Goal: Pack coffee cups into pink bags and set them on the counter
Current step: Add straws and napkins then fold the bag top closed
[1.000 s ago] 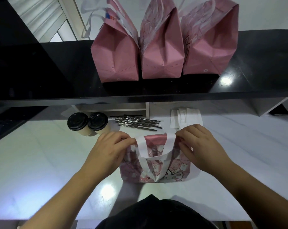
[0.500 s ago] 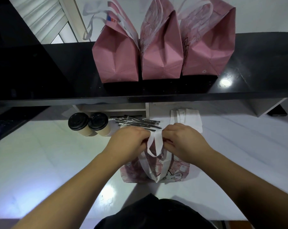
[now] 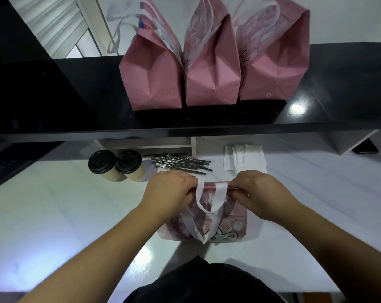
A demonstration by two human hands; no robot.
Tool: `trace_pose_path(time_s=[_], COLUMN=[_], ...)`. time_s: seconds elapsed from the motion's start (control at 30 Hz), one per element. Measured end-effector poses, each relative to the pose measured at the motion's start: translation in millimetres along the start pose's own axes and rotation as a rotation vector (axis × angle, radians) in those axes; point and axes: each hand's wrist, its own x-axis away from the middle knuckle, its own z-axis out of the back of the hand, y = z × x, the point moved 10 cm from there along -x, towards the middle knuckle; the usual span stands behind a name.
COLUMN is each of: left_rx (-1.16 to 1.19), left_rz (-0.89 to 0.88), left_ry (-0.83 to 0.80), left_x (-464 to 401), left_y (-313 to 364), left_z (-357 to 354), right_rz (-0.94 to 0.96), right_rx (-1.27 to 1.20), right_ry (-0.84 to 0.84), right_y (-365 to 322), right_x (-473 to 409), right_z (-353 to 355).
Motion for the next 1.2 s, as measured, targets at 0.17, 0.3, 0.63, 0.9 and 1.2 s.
trace_pose_path(time_s=[0.17,0.3,0.63,0.9,1.2], left_rx=[0.000,0.082,0.221,0.288,0.145], left_rz=[-0.035,-0.006,0.091,0.167,0.139], left_ry=[0.031,0.064,-0.056,-0.104,-0.098], left_x=[15,31,47,44,41], left_y=[-15,-39,-88,-92,-60], left_z=[10,20,8,2,-4], right_rz=[-0.007,-0.013,-0.011,-0.025,0.004], right_rx=[-0.019,-0.027,-0.022,0.052,0.360], right_ry=[0.019,0.037,0.074,0.127,0.107], right_y=[7,11,22,26,-25], right_x=[11,16,21,27,19], right_z=[4,7,18,19,-4])
